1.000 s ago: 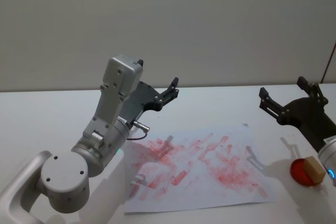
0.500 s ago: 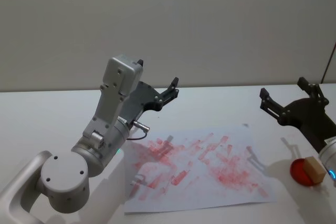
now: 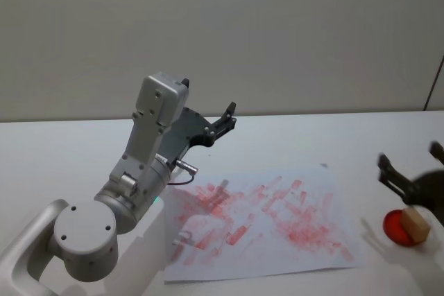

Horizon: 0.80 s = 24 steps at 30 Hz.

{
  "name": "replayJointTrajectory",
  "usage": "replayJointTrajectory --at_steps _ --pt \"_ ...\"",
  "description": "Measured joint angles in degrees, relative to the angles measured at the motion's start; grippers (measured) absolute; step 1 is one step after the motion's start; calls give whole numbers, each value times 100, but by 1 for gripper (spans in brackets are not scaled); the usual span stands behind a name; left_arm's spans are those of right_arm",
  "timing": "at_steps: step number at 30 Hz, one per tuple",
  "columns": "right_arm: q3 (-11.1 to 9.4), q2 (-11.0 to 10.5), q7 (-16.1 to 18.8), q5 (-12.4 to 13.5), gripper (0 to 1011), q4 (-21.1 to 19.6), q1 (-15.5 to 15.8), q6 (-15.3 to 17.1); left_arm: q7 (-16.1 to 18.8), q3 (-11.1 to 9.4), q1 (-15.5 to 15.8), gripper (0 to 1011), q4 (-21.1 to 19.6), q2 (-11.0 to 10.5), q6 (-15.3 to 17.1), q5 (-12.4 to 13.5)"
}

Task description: Use the one hand to pick up the stamp and affix it onto the A4 paper.

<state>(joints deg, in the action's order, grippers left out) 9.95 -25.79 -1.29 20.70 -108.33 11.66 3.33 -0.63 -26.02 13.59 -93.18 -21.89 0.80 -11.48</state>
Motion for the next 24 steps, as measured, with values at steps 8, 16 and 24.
replayJointTrajectory --at_steps 8,16,24 --pt "-242 -421 -451 279 1001 -419 831 139 0 0 0 1001 0 0 0 0" --pt "-394 -657 -657 430 1001 -633 1314 350 0 0 0 1001 0 0 0 0" --pt "-435 -707 -645 442 1001 -645 1365 615 0 0 0 1001 0 0 0 0"
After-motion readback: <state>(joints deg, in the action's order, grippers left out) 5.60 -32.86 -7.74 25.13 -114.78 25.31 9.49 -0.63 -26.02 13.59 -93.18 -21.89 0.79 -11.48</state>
